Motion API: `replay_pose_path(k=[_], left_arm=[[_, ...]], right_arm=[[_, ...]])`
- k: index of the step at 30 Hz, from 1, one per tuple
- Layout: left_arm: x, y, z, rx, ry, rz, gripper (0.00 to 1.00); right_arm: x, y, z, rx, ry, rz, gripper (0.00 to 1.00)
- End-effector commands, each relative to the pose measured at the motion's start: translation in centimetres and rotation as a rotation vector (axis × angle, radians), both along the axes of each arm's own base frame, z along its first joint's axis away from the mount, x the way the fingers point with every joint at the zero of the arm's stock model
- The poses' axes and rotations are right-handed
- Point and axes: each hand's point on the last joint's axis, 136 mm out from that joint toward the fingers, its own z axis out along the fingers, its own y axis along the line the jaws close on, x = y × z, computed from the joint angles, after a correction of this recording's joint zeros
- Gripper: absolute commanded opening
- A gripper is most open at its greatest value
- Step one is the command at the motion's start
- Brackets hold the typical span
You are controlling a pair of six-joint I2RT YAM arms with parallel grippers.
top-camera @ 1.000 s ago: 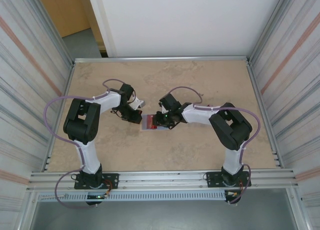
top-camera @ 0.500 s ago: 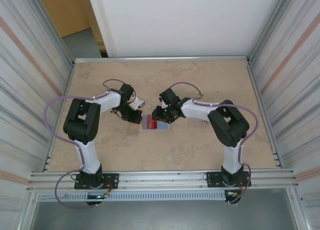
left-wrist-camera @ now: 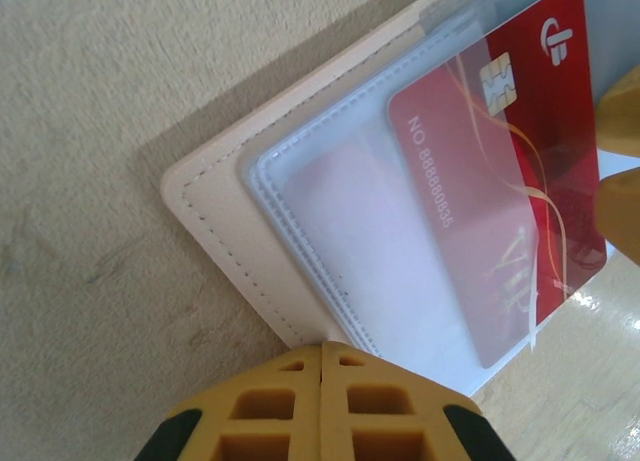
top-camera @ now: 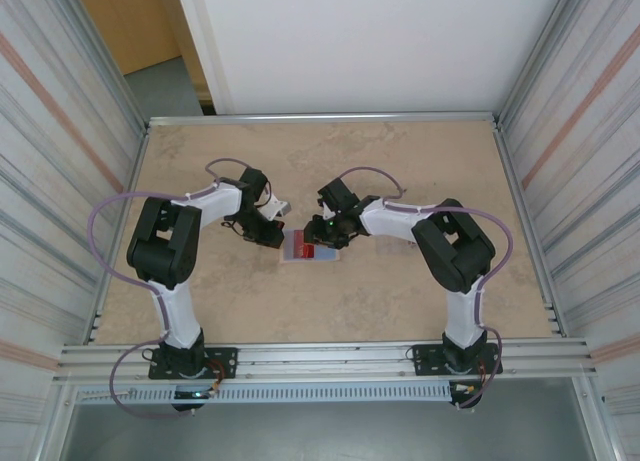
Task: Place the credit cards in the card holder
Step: Insert the credit card into the card slot.
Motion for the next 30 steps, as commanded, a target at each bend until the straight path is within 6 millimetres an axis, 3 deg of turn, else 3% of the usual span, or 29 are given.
replay_pose_path(k=[1,10,19,30], left_arm=[[-0.2,0.7,-1.0,0.034,0.017,-0.014,0.0],[-0.2,0.8,-0.9,0.037,0.012,-0.015,0.0],[-0.1,0.8,-0.7,0.03,0.006,-0.013,0.0],[0.0,0.9,-0.4,0.035,-0.007,-0.012,0.0]], right_arm=[[-0.3,1.4,-0.1,0.012,0.005,0.047,0.35],[-0.6,2.8,0.8,0.02,-0.01,0.086,0.35],[-1.1,3.6,0.5,0.012,-0.001,0.118,0.36],[-0.6,4.2,0.9,-0.004,-0.003,0.148,0.36]])
